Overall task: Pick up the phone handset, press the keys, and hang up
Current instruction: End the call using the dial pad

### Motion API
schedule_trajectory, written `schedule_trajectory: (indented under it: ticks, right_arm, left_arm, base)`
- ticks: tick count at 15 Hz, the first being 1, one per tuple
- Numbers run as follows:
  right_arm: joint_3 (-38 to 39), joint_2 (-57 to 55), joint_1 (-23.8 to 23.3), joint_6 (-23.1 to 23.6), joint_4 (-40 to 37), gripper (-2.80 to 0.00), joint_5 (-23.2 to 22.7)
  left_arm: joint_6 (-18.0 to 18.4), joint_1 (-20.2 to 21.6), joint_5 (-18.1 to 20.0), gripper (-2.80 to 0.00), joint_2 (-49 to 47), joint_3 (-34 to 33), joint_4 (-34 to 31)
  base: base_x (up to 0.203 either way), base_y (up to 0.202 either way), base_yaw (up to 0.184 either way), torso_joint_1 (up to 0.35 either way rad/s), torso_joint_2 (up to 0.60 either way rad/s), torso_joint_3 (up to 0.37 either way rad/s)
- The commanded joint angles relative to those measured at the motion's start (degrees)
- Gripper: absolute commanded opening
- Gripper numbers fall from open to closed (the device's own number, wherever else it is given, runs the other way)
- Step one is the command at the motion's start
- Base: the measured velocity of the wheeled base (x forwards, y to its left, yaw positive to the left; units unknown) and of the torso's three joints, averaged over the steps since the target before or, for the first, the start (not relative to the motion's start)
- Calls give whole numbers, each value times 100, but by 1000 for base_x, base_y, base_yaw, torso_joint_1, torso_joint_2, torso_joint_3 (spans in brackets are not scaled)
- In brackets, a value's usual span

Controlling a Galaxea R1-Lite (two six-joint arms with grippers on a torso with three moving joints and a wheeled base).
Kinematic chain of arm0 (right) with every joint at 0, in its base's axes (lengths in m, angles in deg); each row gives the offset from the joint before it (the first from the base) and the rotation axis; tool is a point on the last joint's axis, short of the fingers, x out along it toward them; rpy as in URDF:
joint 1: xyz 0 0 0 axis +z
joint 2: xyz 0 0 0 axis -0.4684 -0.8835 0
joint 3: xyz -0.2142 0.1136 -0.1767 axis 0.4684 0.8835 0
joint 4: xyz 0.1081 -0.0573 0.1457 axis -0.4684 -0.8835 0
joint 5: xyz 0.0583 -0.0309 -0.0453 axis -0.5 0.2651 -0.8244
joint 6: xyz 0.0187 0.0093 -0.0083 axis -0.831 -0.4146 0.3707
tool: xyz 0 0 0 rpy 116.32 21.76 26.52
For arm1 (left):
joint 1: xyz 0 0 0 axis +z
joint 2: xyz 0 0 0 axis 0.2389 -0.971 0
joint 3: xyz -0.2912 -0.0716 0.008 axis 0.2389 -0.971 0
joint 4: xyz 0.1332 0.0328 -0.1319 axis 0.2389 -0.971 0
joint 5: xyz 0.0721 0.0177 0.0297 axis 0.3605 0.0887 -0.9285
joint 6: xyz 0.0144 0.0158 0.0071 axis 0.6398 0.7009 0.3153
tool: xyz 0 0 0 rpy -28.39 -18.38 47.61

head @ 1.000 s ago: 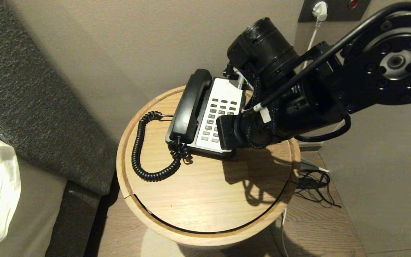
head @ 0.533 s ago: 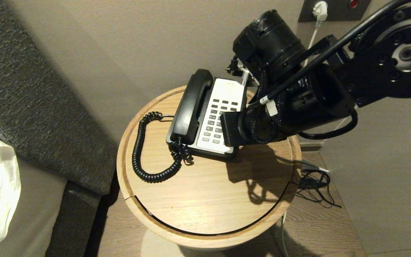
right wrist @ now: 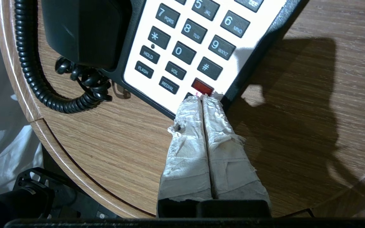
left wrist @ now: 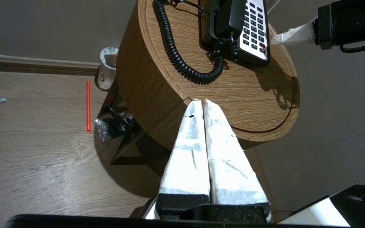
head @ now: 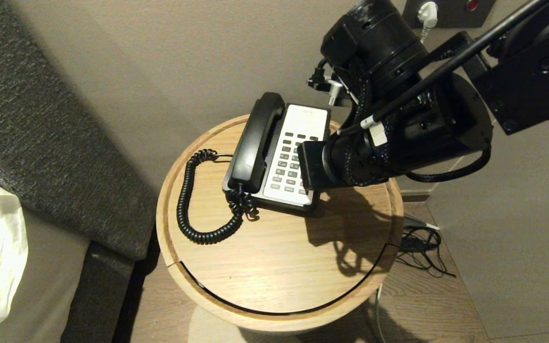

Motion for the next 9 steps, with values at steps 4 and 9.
schedule_trajectory:
  ticks: [4, 9]
  right_arm:
    - [12, -95, 2, -25, 3, -280, 5]
    - [20, -183, -7, -26, 21, -280, 5]
  left_arm:
    - [-17, -1, 29, -280, -3, -55, 3]
    - [-14, -1, 38, -280, 50, -81, -6]
  base:
    - [0, 0, 0, 0, 0, 0]
    - [0, 0, 0, 0, 0, 0]
